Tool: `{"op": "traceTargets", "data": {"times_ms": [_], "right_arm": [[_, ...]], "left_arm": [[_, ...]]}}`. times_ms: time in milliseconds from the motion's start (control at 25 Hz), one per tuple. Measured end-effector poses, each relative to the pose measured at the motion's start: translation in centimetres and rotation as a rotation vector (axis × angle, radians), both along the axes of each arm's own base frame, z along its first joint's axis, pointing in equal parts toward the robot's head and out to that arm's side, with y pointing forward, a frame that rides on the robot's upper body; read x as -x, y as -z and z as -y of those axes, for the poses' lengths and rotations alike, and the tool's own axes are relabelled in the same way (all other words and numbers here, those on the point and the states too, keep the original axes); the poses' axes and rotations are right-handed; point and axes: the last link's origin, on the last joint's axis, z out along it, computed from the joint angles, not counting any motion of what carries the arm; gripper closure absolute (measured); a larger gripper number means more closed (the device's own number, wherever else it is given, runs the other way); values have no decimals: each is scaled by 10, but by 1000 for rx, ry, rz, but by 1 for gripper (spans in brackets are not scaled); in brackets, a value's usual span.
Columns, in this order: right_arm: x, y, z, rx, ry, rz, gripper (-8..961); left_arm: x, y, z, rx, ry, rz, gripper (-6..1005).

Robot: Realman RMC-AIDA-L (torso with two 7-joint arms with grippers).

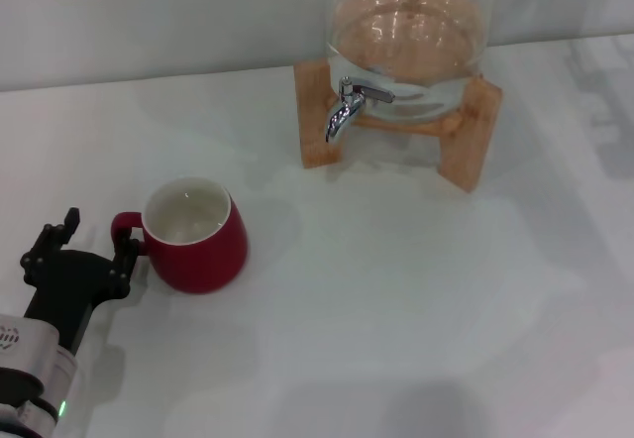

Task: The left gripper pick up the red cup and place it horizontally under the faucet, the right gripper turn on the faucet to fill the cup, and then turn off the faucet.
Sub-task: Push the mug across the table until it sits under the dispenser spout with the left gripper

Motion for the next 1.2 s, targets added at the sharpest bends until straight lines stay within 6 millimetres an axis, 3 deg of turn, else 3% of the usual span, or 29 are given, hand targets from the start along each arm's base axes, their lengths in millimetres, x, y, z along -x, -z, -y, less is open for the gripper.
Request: {"op": "traceTargets", "data": {"times_ms": [240, 680, 800, 1000, 1200], "right_arm": [[1, 0, -1, 1, -2, 1, 278], [1, 0, 1, -1, -12, 5, 278], [1, 0, 1, -2, -12, 4, 278], [2, 0, 1, -1, -13, 4, 278], [3, 1, 0, 3, -20, 4, 278]], "left_arm": [[-1, 0, 0, -3, 0, 5, 534], [-2, 0, 0, -11, -7, 16, 765], [-3, 0, 0, -14, -5, 20, 886], [-10, -1, -6, -21, 19, 26, 903], [-29, 2, -21, -8, 68, 42, 903]]}}
